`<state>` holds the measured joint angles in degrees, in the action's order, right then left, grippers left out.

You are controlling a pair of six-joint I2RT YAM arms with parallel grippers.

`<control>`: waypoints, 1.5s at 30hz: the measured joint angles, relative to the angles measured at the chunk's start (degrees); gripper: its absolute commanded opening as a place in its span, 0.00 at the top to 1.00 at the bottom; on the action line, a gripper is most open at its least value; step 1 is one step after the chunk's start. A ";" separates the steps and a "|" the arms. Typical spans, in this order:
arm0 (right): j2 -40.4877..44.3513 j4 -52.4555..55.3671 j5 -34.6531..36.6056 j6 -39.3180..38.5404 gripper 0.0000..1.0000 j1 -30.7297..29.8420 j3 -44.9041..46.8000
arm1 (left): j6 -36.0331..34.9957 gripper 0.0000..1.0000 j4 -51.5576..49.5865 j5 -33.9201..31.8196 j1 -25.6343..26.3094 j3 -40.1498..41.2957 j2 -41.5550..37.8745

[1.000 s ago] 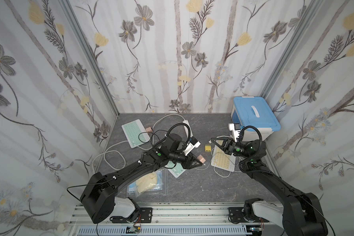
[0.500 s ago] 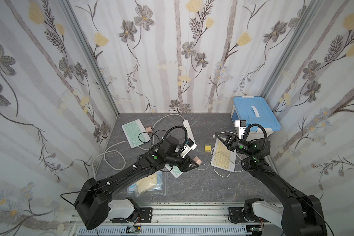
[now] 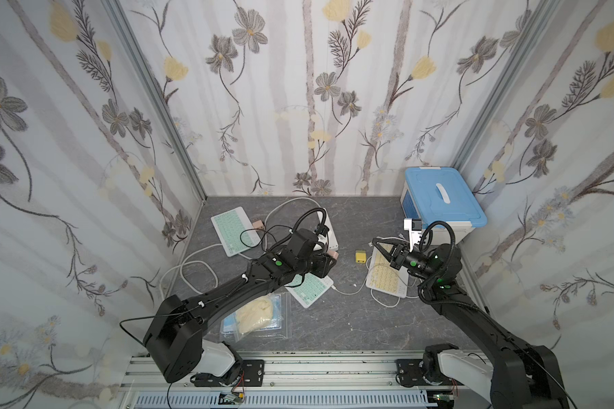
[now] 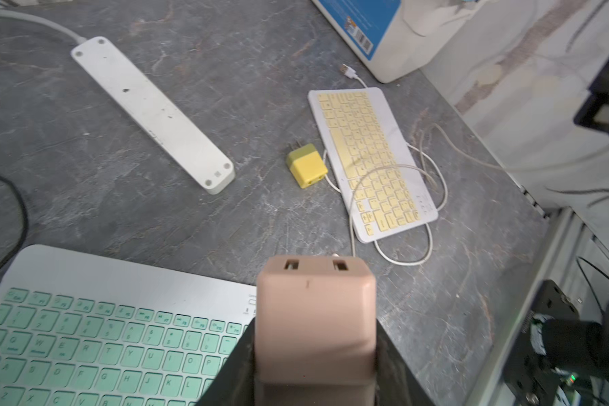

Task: Unplug the wireless keyboard
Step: Place the plug at the center of the board.

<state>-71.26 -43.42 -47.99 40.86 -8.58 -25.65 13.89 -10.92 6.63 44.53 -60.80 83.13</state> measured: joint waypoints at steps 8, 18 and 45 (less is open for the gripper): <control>0.09 2.49 14.75 -9.18 1.00 -8.04 4.50 | 4.24 1.00 -0.94 -12.85 0.00 -13.64 16.61; 1.84 2.73 26.29 -10.78 1.00 -8.76 6.99 | 7.67 1.00 -5.99 -16.98 0.04 -32.28 35.63; -2.71 2.67 28.46 -10.73 1.00 -8.70 5.77 | 17.38 1.00 -7.21 -18.34 -4.66 -35.54 45.62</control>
<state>-73.97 -40.75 -19.53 30.13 -17.28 -19.88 31.27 -18.13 -11.70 39.88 -96.33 128.75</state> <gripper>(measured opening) 0.064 0.431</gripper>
